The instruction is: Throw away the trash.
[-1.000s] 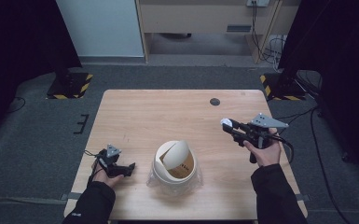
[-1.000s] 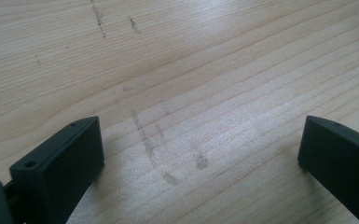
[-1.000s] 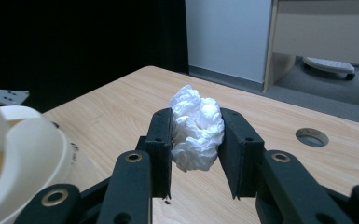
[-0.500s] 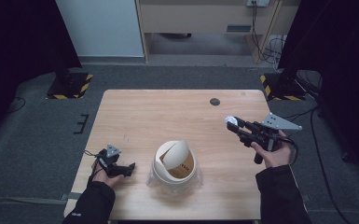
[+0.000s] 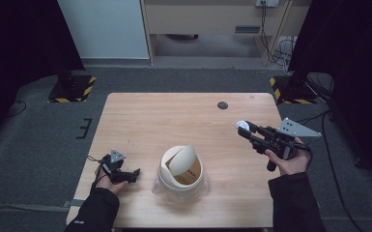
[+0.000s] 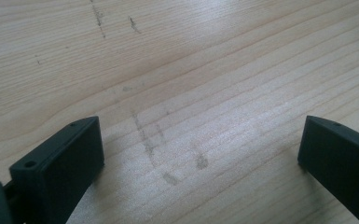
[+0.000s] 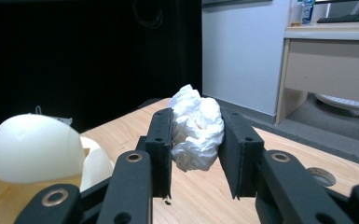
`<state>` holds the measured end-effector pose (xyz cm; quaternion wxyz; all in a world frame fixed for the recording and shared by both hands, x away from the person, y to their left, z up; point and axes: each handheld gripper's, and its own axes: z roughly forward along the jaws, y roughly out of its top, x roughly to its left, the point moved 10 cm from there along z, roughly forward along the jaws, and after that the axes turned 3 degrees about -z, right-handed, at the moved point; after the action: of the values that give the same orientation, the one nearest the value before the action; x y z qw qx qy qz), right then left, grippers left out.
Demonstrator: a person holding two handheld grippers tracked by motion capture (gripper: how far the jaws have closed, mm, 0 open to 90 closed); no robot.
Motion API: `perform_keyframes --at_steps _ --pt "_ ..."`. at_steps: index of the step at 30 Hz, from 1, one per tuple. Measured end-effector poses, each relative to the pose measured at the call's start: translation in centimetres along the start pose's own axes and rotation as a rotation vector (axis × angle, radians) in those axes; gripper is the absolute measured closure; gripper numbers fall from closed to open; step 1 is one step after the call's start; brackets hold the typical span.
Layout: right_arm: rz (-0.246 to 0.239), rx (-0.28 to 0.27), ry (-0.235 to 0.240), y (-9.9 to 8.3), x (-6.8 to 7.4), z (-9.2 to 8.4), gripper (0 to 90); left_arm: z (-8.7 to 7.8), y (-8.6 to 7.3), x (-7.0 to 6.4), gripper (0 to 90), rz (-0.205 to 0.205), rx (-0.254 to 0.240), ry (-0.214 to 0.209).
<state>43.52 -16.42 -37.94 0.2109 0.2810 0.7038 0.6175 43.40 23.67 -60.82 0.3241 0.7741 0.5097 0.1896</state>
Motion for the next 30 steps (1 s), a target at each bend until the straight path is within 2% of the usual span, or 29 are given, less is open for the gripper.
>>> perform_keyframes --at_steps 8,17,25,30 --pt "-0.003 -0.012 0.037 0.8 1.5 -0.4 66.4 0.0 0.0 0.0 0.0 0.0 0.0 0.0" --pt "-0.019 -0.014 0.112 1.4 4.7 0.3 66.5 0.0 0.0 0.0 0.0 0.0 0.0 0.0" --pt "-0.019 0.004 0.17 0.9 7.1 0.7 66.4 0.0 0.0 0.0 0.0 0.0 0.0 0.0" --pt "-0.013 0.001 0.207 1.0 8.1 1.0 66.5 0.0 0.0 0.0 0.0 0.0 0.0 0.0"
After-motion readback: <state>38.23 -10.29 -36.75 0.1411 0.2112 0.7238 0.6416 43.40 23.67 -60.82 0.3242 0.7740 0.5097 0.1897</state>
